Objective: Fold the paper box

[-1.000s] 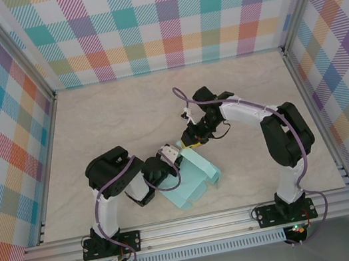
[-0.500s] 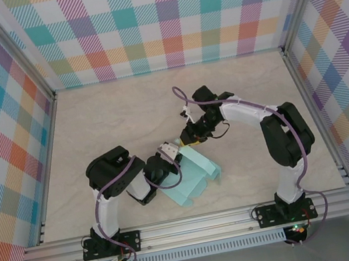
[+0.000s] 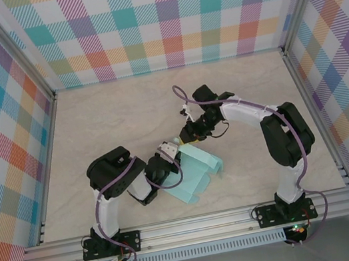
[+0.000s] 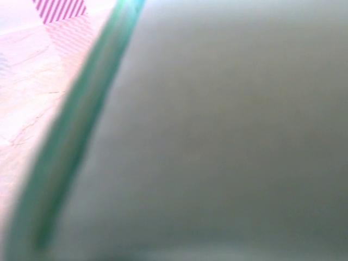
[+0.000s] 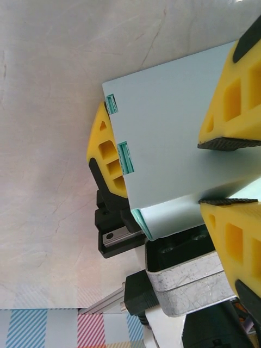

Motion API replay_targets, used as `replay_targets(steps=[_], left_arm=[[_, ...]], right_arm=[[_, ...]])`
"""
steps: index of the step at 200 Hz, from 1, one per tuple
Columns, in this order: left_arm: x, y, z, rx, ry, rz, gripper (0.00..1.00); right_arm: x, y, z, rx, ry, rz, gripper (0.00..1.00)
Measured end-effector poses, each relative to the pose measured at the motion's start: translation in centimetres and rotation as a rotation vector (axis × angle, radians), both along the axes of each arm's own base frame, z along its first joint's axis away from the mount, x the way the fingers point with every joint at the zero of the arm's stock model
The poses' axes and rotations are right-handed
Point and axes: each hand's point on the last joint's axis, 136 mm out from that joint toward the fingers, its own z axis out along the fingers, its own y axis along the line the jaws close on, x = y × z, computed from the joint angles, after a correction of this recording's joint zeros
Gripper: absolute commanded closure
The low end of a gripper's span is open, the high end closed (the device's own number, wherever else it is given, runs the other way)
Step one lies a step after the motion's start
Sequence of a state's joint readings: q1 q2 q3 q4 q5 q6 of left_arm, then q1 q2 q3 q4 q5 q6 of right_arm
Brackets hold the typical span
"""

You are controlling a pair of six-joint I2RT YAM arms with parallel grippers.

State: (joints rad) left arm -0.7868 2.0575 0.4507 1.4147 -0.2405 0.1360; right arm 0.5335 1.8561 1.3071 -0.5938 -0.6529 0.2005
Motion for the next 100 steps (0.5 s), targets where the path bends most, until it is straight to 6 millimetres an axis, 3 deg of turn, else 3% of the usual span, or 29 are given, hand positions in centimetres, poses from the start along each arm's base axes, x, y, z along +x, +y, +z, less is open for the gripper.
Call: replay_targets(steps=[35, 61, 100], left_arm=[[0.8, 0.4, 0.0, -0.033, 0.005, 0.080, 0.82], [1.1, 0.5, 0.0, -0.045, 0.004, 0.104, 0.62], [1.1, 0.8, 0.0, -0.042, 0.004, 0.115, 0.60]], right_arm=[[0.7, 0.2, 0.1, 0.008, -0.031, -0.004, 0.72], [0.7, 0.4, 0.0, 0.011, -0.025, -0.001, 0.72], [0.6, 0.4, -0.1, 0.007, -0.008, -0.007, 0.74]])
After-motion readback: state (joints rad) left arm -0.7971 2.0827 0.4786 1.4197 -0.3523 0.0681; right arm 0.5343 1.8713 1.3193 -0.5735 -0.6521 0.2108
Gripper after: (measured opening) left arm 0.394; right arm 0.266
